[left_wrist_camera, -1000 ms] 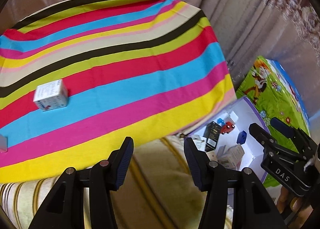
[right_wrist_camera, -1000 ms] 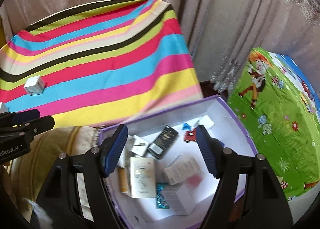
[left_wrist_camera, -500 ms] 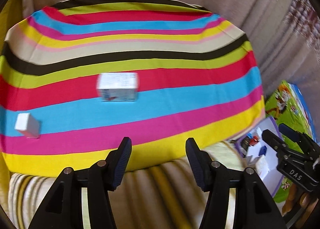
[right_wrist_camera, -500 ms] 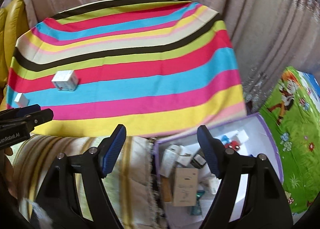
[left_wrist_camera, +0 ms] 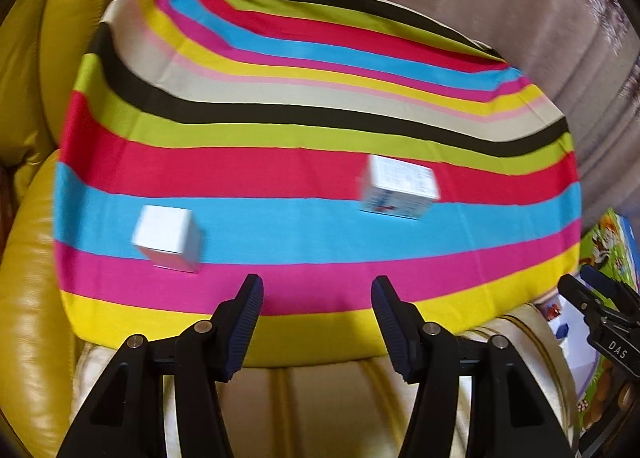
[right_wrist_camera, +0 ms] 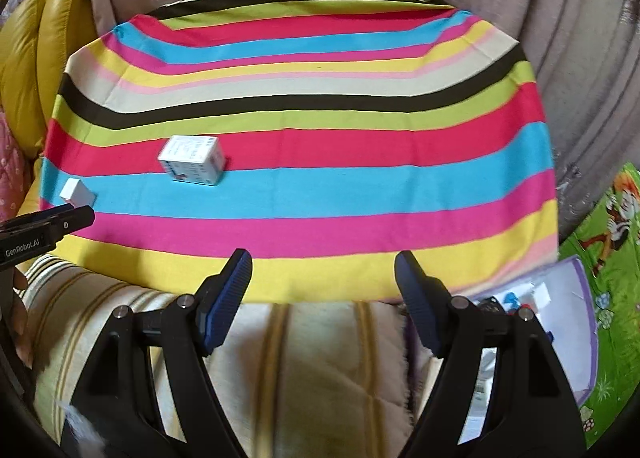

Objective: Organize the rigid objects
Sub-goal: 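Move both tools back over the white cube and white medicine box, then grasp the white cube box with the left tool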

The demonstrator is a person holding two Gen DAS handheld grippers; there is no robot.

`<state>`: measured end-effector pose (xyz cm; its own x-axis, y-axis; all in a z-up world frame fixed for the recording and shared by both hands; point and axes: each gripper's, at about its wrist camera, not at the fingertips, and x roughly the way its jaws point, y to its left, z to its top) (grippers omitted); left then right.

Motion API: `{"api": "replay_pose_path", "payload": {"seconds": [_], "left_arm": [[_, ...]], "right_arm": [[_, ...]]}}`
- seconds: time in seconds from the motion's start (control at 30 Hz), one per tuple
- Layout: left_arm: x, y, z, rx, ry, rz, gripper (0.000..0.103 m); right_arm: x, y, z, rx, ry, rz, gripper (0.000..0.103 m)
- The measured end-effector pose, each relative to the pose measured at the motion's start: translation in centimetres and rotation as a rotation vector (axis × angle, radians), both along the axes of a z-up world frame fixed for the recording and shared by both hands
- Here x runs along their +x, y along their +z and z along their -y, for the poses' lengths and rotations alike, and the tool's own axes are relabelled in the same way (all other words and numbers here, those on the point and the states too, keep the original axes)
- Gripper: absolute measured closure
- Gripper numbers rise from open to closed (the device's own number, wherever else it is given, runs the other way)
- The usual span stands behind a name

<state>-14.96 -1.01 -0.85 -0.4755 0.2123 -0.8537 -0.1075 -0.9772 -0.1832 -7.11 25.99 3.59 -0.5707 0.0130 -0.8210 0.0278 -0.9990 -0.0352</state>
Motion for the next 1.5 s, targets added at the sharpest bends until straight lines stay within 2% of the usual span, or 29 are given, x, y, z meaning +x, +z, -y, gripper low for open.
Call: {"api": "replay_pose_path", "payload": {"seconds": [0.37, 0.83, 1.0, 1.07, 1.3, 1.5], "left_arm": [[-1.6, -1.1, 5.9, 0.012, 0.096, 0.052, 0.045], [-4.5, -3.9, 8.4, 0.004, 0.135, 0.131, 0.045], [-5.6, -4.5, 8.0, -0.008, 0.111, 0.136, 0.047], [-5.8, -4.6, 7.4, -0.010, 0.091, 0.137, 0.058], [-6.9, -4.3, 5.3, 0.005, 0.077, 0.127, 0.059], [-8.0, -3.1, 3.1, 0.048, 0.112, 0.084, 0.060]], "right_arm": [[-2.9, -0.8, 5.4, -0.046, 0.083, 0.021, 0.026], [-6.7, -3.4, 8.8, -0.073, 0.110, 0.091, 0.026], [-7.7, -4.1, 9.5, -0.081, 0.102, 0.101, 0.026], [-8.1, -4.2, 9.8, -0.087, 0.095, 0.103, 0.026], [-9.1, -4.3, 11.3, -0.098, 0.076, 0.069, 0.019], [-10.4, -4.9, 12.3, -0.101, 0.028, 0.056, 0.018]]}}
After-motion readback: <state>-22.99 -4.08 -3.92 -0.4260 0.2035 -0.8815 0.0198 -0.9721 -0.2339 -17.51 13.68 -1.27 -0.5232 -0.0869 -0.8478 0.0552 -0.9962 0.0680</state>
